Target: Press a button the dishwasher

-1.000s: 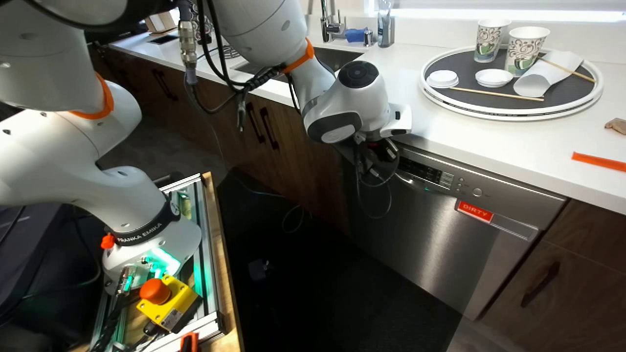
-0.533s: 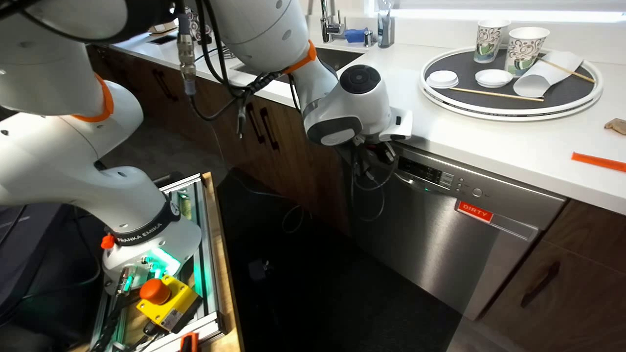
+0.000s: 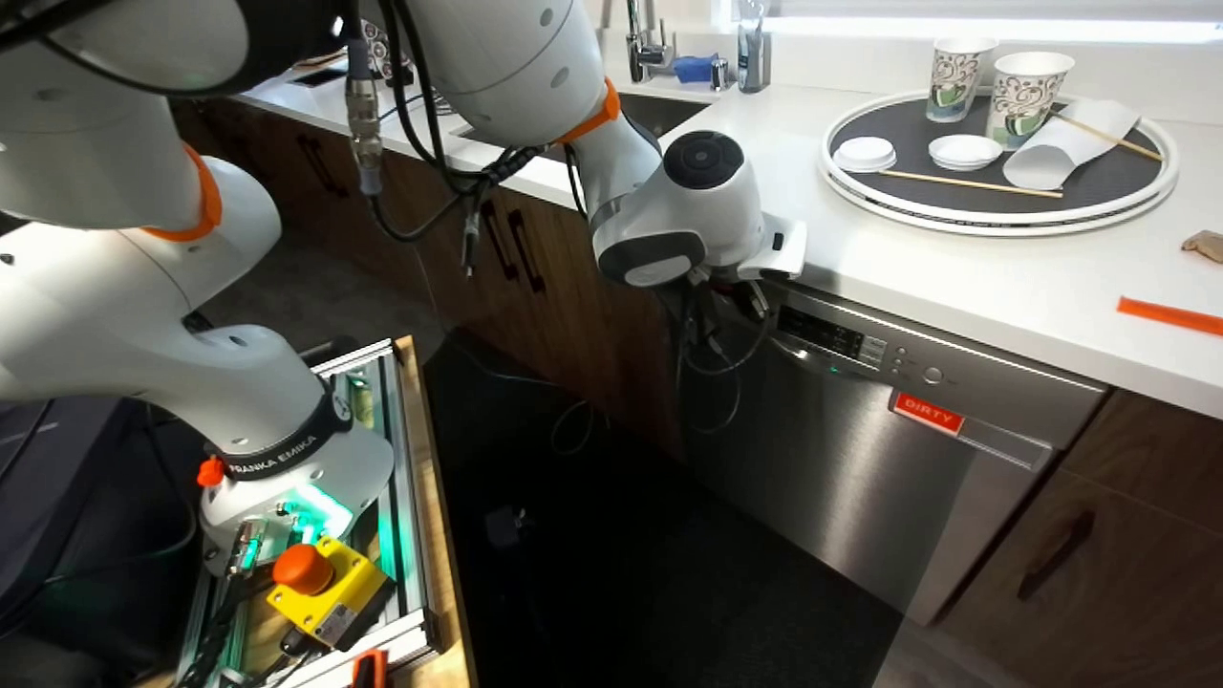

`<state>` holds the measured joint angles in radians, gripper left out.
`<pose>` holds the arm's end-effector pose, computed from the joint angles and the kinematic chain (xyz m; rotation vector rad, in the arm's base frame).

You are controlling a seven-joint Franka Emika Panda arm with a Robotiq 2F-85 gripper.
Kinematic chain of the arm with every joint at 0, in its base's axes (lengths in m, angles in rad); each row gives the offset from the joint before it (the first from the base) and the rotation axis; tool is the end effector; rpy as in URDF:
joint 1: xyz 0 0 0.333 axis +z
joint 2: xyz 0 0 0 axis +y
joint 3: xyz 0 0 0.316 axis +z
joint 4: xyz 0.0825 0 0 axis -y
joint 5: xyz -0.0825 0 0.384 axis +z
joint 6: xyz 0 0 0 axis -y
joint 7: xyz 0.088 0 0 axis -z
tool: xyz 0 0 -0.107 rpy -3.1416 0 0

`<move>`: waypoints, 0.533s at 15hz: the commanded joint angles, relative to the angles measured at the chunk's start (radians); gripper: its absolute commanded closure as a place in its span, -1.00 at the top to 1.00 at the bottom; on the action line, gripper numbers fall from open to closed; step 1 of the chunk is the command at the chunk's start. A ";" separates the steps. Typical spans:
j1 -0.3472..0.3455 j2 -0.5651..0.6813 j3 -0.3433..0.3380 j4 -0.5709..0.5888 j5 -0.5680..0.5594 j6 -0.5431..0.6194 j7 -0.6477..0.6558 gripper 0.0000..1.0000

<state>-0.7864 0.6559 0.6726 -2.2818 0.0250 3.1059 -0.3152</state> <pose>0.5483 -0.0529 0.1573 -2.7901 -0.0152 -0.5235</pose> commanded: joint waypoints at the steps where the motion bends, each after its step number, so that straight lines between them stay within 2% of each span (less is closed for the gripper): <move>1: -0.009 0.038 0.054 0.061 0.013 0.077 0.036 -1.00; 6: 0.014 0.015 0.030 0.056 -0.001 0.017 0.038 -1.00; 8: 0.064 -0.041 -0.026 0.038 -0.013 -0.031 0.046 -1.00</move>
<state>-0.7856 0.6549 0.6719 -2.2812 0.0219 3.1018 -0.3003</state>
